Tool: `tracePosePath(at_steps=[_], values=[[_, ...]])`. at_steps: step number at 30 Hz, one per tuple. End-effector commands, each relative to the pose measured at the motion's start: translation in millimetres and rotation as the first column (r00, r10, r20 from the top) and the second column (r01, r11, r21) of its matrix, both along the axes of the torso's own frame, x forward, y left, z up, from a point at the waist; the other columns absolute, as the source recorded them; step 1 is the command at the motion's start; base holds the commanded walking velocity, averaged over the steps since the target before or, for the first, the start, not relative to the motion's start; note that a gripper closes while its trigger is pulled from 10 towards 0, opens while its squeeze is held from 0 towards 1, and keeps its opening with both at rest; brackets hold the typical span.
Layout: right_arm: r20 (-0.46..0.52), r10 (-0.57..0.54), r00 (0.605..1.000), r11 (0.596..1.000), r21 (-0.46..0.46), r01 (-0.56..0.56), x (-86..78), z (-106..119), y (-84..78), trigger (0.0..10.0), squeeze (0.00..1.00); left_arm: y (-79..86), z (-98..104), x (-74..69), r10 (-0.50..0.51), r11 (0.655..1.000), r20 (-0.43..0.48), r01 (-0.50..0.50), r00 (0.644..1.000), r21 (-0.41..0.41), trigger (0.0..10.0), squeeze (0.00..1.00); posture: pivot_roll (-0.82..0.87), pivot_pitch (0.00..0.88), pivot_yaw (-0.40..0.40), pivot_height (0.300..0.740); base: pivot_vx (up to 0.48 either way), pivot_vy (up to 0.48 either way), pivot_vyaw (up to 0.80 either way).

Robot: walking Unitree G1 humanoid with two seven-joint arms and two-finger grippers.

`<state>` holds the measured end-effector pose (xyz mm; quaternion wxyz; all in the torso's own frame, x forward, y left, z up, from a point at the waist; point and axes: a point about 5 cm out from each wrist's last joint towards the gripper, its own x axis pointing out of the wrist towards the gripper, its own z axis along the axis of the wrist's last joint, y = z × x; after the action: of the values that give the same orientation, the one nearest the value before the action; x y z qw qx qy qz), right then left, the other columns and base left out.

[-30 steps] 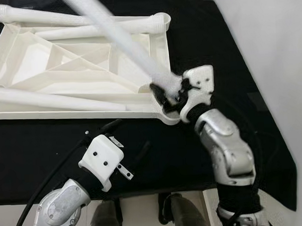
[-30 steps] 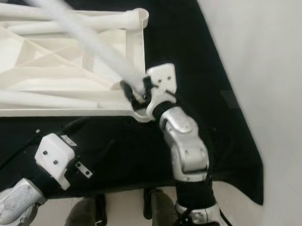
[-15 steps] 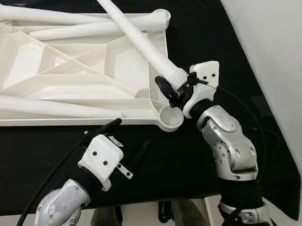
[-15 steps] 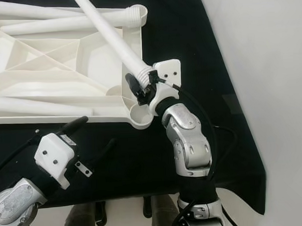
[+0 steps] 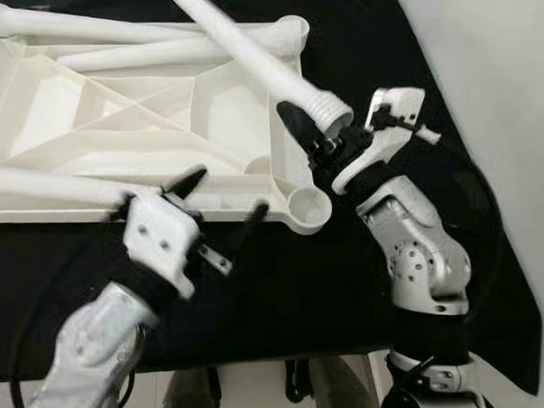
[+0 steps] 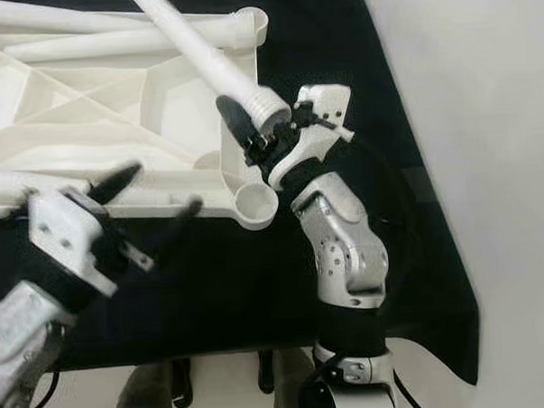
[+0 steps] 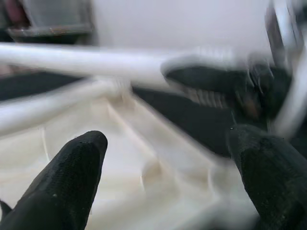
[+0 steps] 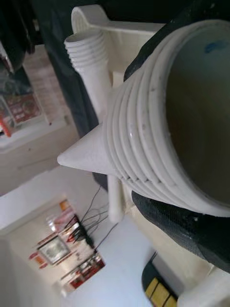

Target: Building children table

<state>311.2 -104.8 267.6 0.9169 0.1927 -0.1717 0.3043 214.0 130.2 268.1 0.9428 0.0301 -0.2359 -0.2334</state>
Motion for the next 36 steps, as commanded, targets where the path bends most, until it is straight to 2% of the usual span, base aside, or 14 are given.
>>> tracePosePath(at_steps=[1, 7, 11, 14, 15, 16, 18, 19, 21, 22, 25, 27, 32, 36], values=[[0.069, 0.017, 0.997, 0.999, 0.037, -0.019, -4.9, 10, -4.3, 0.0, 0.0, 5.4, 2, 2.8, 0.0, 0.998, -0.027, -0.002, 1.0, -0.06, 10.0, 0.0, 0.11, 0.279, -0.052, 0.74, 0.0, 0.0, 0.0], [0.08, 0.037, 0.996, 0.993, 0.105, -0.046, -4.7, 12, -7.6, 0.0, 0.0, 16.3, 20, 16.5, 0.002, 0.984, -0.008, -0.003, 1.0, -0.176, 10.0, 0.0, 0.1, 0.257, -0.045, 0.74, 0.0, 0.0, 0.0], [0.089, 0.063, 0.994, 0.981, 0.176, -0.078, -6.1, 15, -8.8, 0.0, 0.0, 23.8, 30, 29.7, -0.019, 0.951, -0.029, 0.009, 0.999, -0.31, 10.0, 0.0, 0.1, 0.246, -0.04, 0.74, 0.0, 0.0, 0.0], [0.098, 0.078, 0.992, 0.977, 0.191, -0.095, -7.3, 17, -8.5, 0.0, 0.0, 25.9, 33, 34.6, -0.039, 0.936, -0.035, 0.024, 0.999, -0.352, 10.0, 0.0, 0.1, 0.241, -0.039, 0.74, 0.0, 0.0, 0.0], [0.119, 0.112, 0.987, 0.972, 0.195, -0.134, -10.5, 19, -6.7, 0.0, 0.0, 29.8, 39, 41.0, -0.063, 0.907, -0.033, 0.044, 0.997, -0.419, 10.0, 0.0, 0.09, 0.237, -0.037, 0.74, 0.0, 0.0, 0.0], [0.119, 0.112, 0.987, 0.972, 0.195, -0.134, -10.5, 19, -6.7, 0.0, 0.0, 29.8, 39, 41.0, -0.063, 0.907, -0.033, 0.044, 0.997, -0.419, 10.0, 0.0, 0.09, 0.237, -0.037, 0.74, 0.0, 0.0, 0.0], [0.161, 0.183, 0.97, 0.962, 0.175, -0.21, -18.4, 21, 0.0, 0.0, 0.0, 40.2, 54, 55.2, -0.119, 0.82, -0.01, 0.092, 0.993, -0.565, 10.0, 0.0, 0.09, 0.233, -0.035, 0.74, 0.0, 0.0, 0.0], [0.161, 0.183, 0.97, 0.962, 0.175, -0.21, -18.4, 21, 0.0, 0.0, 0.0, 40.2, 54, 55.2, -0.119, 0.82, -0.01, 0.092, 0.993, -0.565, 10.0, 0.0, 0.09, 0.233, -0.035, 0.74, 0.0, 0.0, 0.0], [0.188, 0.241, 0.952, 0.951, 0.15, -0.27, -24.8, 22, 6.2, 0.0, 0.0, 50.2, 68, 67.4, -0.154, 0.746, 0.014, 0.126, 0.988, -0.654, 10.0, 0.0, 0.08, 0.23, -0.03, 0.74, 0.0, 0.0, 0.0], [0.204, 0.276, 0.939, 0.943, 0.132, -0.306, -29.1, 23, 10.2, 0.0, 0.0, 54.6, 75, 73.9, -0.16, 0.726, 0.027, 0.136, 0.987, -0.674, 10.0, 0.0, 0.08, 0.228, -0.026, 0.74, 0.0, 0.0, 0.0], [0.214, 0.3, 0.929, 0.936, 0.121, -0.33, -32.0, 24, 12.6, 0.0, 0.0, 57.6, 79, 78.0, -0.165, 0.712, 0.033, 0.142, 0.986, -0.688, 10.0, 0.0, 0.08, 0.228, -0.026, 0.74, 0.0, 0.0, 0.0], [0.236, 0.371, 0.898, 0.913, 0.081, -0.399, -41.2, 24, 19.9, 0.0, 0.0, 59.2, 92, 85.3, -0.208, 0.687, 0.071, 0.197, 0.976, -0.699, 10.0, 0.0, 0.07, 0.226, -0.023, 0.74, 0.0, 0.0, 0.0], [0.242, 0.431, 0.869, 0.891, 0.038, -0.453, -49.0, 22, 26.8, 0.0, 0.0, 57.7, 107, 87.9, -0.251, 0.664, 0.127, 0.266, 0.96, -0.699, 10.0, 0.0, 0.07, 0.222, -0.021, 0.74, 0.0, 0.0, 0.0], [0.241, 0.459, 0.855, 0.879, 0.018, -0.477, -52.1, 20, 30.2, 0.0, 0.0, 55.5, 117, 88.2, -0.31, 0.628, 0.158, 0.326, 0.938, -0.707, 10.0, 0.0, 0.07, 0.219, -0.022, 0.74, 0.0, 0.0, 0.0]])
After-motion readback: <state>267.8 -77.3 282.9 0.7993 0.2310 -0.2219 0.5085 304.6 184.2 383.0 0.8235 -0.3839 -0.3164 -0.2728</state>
